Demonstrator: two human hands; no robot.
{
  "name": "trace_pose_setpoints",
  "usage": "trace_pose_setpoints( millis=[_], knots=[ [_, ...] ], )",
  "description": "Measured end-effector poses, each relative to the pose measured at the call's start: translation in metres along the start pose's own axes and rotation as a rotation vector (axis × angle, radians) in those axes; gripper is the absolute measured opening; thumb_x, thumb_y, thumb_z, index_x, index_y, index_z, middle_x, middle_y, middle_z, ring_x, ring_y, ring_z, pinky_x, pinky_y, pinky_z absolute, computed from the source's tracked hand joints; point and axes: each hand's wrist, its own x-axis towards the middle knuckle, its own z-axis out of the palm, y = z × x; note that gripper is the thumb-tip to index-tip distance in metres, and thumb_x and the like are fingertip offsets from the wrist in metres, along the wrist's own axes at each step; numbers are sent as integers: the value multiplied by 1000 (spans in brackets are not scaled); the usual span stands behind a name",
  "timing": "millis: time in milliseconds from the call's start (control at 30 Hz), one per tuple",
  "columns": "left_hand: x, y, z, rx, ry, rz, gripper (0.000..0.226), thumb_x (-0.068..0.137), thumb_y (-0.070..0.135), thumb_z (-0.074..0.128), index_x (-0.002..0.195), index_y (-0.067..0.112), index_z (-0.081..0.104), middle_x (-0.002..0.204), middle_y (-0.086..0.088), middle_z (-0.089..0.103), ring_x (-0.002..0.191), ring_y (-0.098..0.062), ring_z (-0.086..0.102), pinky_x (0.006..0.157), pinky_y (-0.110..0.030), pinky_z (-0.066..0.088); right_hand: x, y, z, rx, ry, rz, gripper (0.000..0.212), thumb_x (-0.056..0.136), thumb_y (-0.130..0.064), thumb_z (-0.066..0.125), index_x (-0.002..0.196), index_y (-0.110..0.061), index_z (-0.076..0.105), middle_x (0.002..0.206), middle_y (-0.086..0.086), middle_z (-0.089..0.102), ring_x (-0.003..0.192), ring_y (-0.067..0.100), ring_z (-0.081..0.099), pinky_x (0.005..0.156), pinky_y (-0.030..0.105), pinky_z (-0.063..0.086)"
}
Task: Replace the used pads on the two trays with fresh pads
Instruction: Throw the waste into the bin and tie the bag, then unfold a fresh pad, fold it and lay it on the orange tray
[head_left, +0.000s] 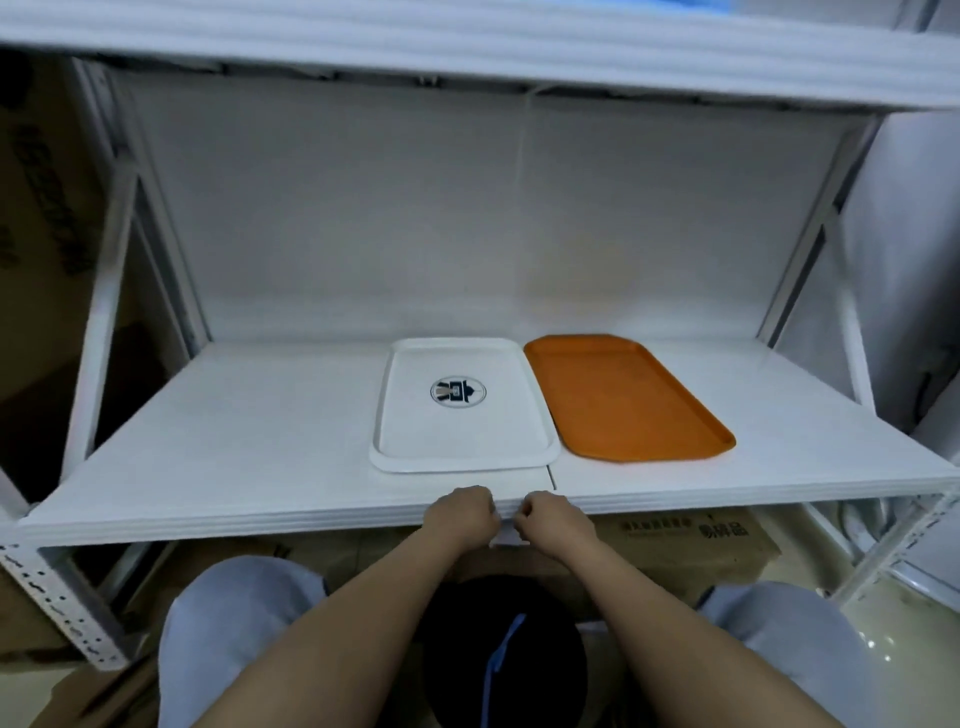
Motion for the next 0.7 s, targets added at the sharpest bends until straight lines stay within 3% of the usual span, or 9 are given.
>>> trace_pose_setpoints(
  millis=[133, 267, 467, 633, 700],
  knots=[
    [0, 11, -32, -8, 67, -3, 28, 92, 25, 41, 111, 13, 60, 116, -4, 63, 104, -24, 58, 80, -30, 44, -3, -13, -26, 25, 74, -37, 12, 86, -22, 46, 82, -16, 55, 92, 5, 67, 76, 24, 57, 67, 27, 41],
    [-1, 25, -71, -1, 126, -3, 24, 92, 23, 41, 104, 14, 60, 108, -2, 63, 88, -20, 54, 71, -27, 39, 0, -31, -58, 18, 115, -74, 14, 88, -26, 46, 85, -17, 57, 98, 3, 70, 82, 23, 63, 65, 26, 41],
    [1, 48, -122, 7, 212, 3, 13, 90, 18, 40, 89, 16, 53, 99, -4, 62, 80, -21, 49, 56, -22, 31, 7, -62, -103, 14, 181, -129, 13, 86, -21, 45, 81, -17, 56, 99, 5, 71, 71, 20, 57, 62, 27, 40],
    [-1, 67, -172, -5, 348, 8, 17, 87, 14, 38, 83, 18, 54, 95, -2, 63, 84, -24, 57, 63, -24, 37, 12, -86, -151, 21, 307, -180, 17, 86, -22, 43, 88, -19, 60, 98, 1, 71, 87, 25, 67, 71, 30, 51],
    [-2, 74, -193, 5, 432, 32, 23, 90, 16, 40, 97, 17, 61, 105, -2, 65, 93, -25, 59, 68, -26, 39, 5, -98, -175, 8, 364, -219, 16, 88, -23, 43, 88, -22, 59, 99, 1, 70, 88, 25, 67, 77, 32, 53]
  ],
)
